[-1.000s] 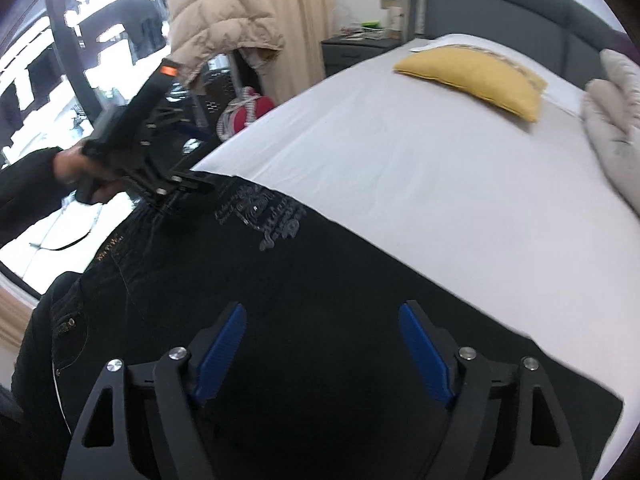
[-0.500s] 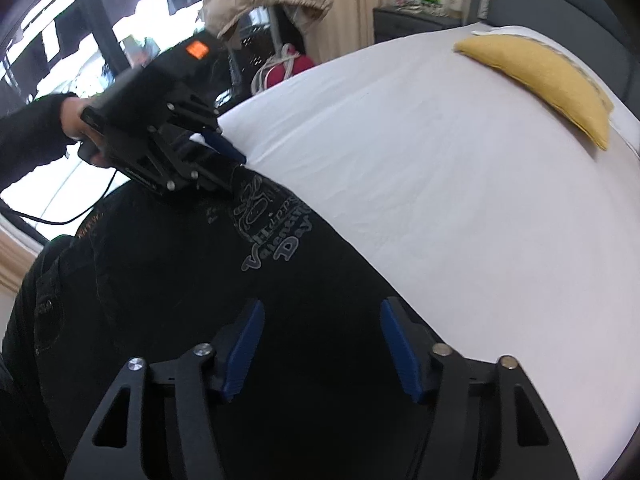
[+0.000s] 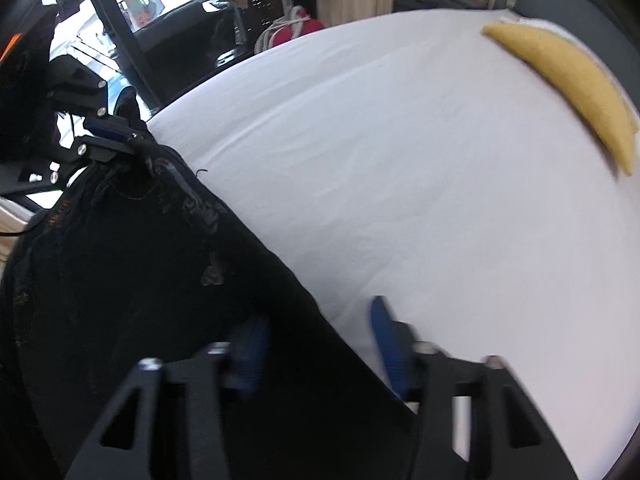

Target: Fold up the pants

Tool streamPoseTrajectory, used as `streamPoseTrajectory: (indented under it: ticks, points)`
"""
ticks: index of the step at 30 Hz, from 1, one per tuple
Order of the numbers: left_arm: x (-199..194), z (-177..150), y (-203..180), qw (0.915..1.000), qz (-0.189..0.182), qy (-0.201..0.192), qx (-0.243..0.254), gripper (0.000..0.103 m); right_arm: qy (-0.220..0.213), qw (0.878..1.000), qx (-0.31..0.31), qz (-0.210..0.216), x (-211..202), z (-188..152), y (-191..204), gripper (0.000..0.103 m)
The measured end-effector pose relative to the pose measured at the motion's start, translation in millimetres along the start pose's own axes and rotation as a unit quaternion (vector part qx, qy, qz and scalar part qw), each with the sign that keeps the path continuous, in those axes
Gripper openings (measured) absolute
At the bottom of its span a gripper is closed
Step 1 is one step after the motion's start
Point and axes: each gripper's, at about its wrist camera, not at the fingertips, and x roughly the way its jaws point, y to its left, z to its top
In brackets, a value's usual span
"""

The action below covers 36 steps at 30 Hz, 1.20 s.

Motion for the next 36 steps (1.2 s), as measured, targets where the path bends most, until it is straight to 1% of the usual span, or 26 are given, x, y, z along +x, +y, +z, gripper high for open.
streamPoseTrajectory:
  ticks: [1, 2, 4, 6, 8, 12, 15, 17, 20, 21, 23, 25, 26, 28, 32, 34, 36]
  points:
    - [-5, -7, 11, 1.0, 0.001, -0.001, 0.0, 0.005, 0.002, 1.0, -0.003, 0.003, 1, 2, 4, 0.018]
    - [1, -11, 8, 1.0, 0.003, -0.003, -0.002, 0.004, 0.002, 1.0, -0.009, 0.001, 1, 2, 9, 0.011]
    - [-2, -12, 7, 0.9999, 0.005, -0.008, -0.009, 0.004, 0.0, 1.0, -0.015, -0.009, -1, 2, 17, 0.008]
    - [-6, -15, 2, 0.9998, 0.005, -0.014, -0.015, 0.004, -0.008, 1.0, -0.013, -0.018, -9, -2, 24, 0.007]
    - [-31, -37, -41, 0.9996, 0.006, -0.022, -0.018, 0.004, -0.021, 0.999, -0.011, -0.032, -19, -5, 32, 0.006]
    - [-57, -48, -66, 0.9994, 0.0, -0.031, -0.015, 0.004, -0.048, 0.997, -0.019, -0.056, -36, -11, 61, 0.005]
    - [-71, -57, -76, 0.9992, -0.013, -0.033, -0.016, 0.004, -0.064, 0.995, -0.045, -0.059, -42, -18, 98, 0.005]
    - [-84, -73, -87, 0.9991, -0.021, -0.031, -0.018, 0.004, -0.071, 0.994, -0.058, -0.054, -43, -28, 125, 0.005]
    - [-102, -100, -105, 0.9988, -0.036, -0.031, -0.012, 0.004, -0.073, 0.993, -0.076, -0.047, -47, -48, 154, 0.005]
    - [-109, -108, -112, 0.9984, -0.045, -0.033, -0.009, 0.004, -0.073, 0.992, -0.085, -0.05, -51, -58, 168, 0.005]
    - [-121, -125, -131, 0.9978, -0.054, -0.037, 0.001, 0.004, -0.066, 0.989, -0.109, -0.07, -50, -70, 197, 0.005]
    - [-128, -144, -156, 0.998, -0.047, -0.033, 0.024, 0.004, -0.057, 0.984, -0.136, -0.096, -56, -94, 227, 0.005]
    - [-130, -151, -166, 0.9979, -0.046, -0.029, 0.037, 0.004, -0.047, 0.978, -0.162, -0.12, -57, -111, 243, 0.005]
    - [-131, -165, -192, 0.9968, -0.042, -0.014, 0.067, 0.004, -0.025, 0.965, -0.204, -0.161, -52, -132, 272, 0.005]
    - [-128, -186, -232, 0.9933, -0.046, 0.01, 0.106, 0.004, -0.008, 0.952, -0.235, -0.195, -53, -169, 317, 0.005]
    - [-132, -195, -246, 0.9922, -0.05, 0.013, 0.113, 0.004, 0.0, 0.945, -0.247, -0.215, -46, -184, 336, 0.005]
    - [-135, -200, -258, 0.9908, -0.05, 0.015, 0.125, 0.004, 0.009, 0.937, -0.262, -0.232, -37, -191, 345, 0.005]
